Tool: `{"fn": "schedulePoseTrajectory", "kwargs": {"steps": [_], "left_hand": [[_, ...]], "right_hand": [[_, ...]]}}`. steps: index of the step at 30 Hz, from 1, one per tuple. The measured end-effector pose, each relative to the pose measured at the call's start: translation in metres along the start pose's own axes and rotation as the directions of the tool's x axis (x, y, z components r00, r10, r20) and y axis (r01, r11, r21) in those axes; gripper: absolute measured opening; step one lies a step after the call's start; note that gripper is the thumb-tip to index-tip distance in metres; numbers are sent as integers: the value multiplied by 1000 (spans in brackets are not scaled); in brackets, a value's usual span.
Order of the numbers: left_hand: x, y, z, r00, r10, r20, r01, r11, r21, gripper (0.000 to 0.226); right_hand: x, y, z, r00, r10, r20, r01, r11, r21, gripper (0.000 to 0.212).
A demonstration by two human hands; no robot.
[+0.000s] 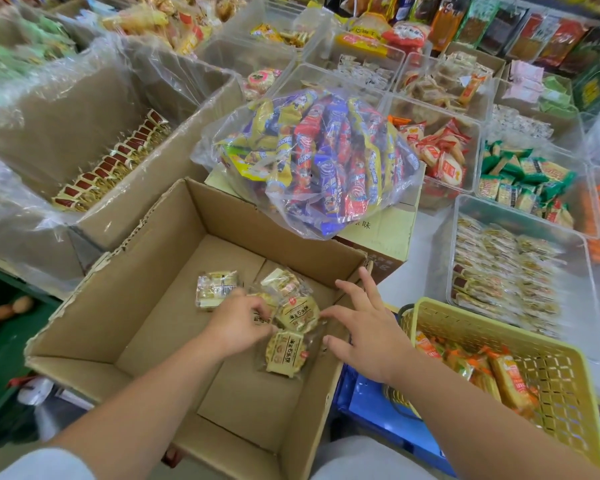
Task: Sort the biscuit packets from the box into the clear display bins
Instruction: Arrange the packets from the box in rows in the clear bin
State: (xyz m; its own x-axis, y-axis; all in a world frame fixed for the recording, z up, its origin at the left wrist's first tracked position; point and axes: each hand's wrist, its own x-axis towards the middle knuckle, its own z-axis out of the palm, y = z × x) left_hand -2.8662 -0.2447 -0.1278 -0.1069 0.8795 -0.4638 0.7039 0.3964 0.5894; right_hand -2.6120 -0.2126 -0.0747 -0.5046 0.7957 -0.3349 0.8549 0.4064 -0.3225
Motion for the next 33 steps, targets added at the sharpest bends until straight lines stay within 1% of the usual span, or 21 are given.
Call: {"fn": "schedulePoseTrajectory", "kwargs": {"steps": [2, 4, 5, 6, 7, 8, 9, 10, 12, 13, 14, 16, 18, 20, 21, 23, 25, 26, 30, 31, 33], "left_hand": [[2, 4, 9, 999, 30, 24, -28, 998, -61, 27], [7, 7, 9, 1000, -4, 20, 8, 986, -164, 32], [10, 8, 8, 999, -18, 44, 26, 979, -204, 44], [12, 9, 7, 994, -17, 108, 42, 971, -235, 69], [13, 9, 9, 982, -20, 190, 71, 962, -264, 100], [14, 10, 12, 964, -37, 265, 104, 964, -244, 121], [13, 10, 17, 949, -49, 313, 112, 976, -188, 129], [13, 10, 22, 942, -70, 329, 107, 990, -96, 129], [13, 9, 32, 945, -135, 299, 102, 987, 124, 121], [13, 9, 35, 947, -167, 274, 115, 974, 196, 119], [15, 8, 38, 944, -204, 260, 144, 962, 232, 118], [17, 7, 43, 935, -243, 259, 179, 952, 247, 106], [17, 9, 48, 928, -252, 275, 194, 956, 221, 85], [16, 9, 53, 916, -263, 301, 204, 955, 214, 71], [15, 7, 54, 910, -268, 315, 200, 952, 230, 69], [14, 2, 55, 901, -270, 340, 188, 948, 256, 73], [16, -3, 54, 902, -254, 350, 181, 957, 228, 77], [17, -4, 52, 912, -233, 337, 174, 965, 196, 75], [31, 4, 39, 982, -86, 171, 81, 996, 33, 52], [35, 6, 38, 986, -72, 148, 77, 997, -26, 50], [40, 11, 40, 985, -83, 154, 108, 981, -160, 49]], "right_hand": [[-1, 1, 0, 1000, -8, 2, 8, 1000, -3, 59], [-1, 3, -1, 1000, -12, 6, 12, 1000, 5, 57], [-2, 3, -1, 1000, -12, 9, 12, 1000, 8, 56], [-1, 4, -2, 1000, -11, 13, 10, 1000, 8, 56], [-2, 4, -2, 1000, -10, 16, 10, 1000, 9, 57], [-2, 3, -3, 1000, -11, 17, 11, 1000, 12, 58], [-2, 3, -3, 1000, -12, 14, 12, 1000, 17, 60], [-2, 2, -3, 1000, -13, 9, 13, 1000, 23, 61], [-2, 2, -3, 1000, -18, 5, 18, 999, 34, 60], [-2, 2, -2, 1000, -21, 3, 21, 999, 37, 57], [-2, 2, -2, 1000, -23, 1, 23, 999, 41, 55], [-2, 2, -2, 1000, -27, -3, 27, 999, 47, 53], [-2, 2, -2, 1000, -27, -2, 27, 998, 49, 51], [-1, 2, -2, 1000, -26, 2, 26, 998, 56, 50], [-1, 2, -2, 1000, -27, 5, 26, 998, 61, 49], [0, 1, -2, 1000, -29, 6, 28, 997, 69, 49], [0, 2, -2, 1000, -30, 6, 30, 997, 71, 48], [0, 2, -2, 1000, -30, 6, 30, 997, 73, 48], [1, 3, -2, 1000, -31, 0, 30, 996, 80, 49], [2, 2, -1, 1000, -30, 2, 29, 997, 77, 49], [2, 1, -2, 1000, -29, 7, 29, 997, 69, 49]]}}
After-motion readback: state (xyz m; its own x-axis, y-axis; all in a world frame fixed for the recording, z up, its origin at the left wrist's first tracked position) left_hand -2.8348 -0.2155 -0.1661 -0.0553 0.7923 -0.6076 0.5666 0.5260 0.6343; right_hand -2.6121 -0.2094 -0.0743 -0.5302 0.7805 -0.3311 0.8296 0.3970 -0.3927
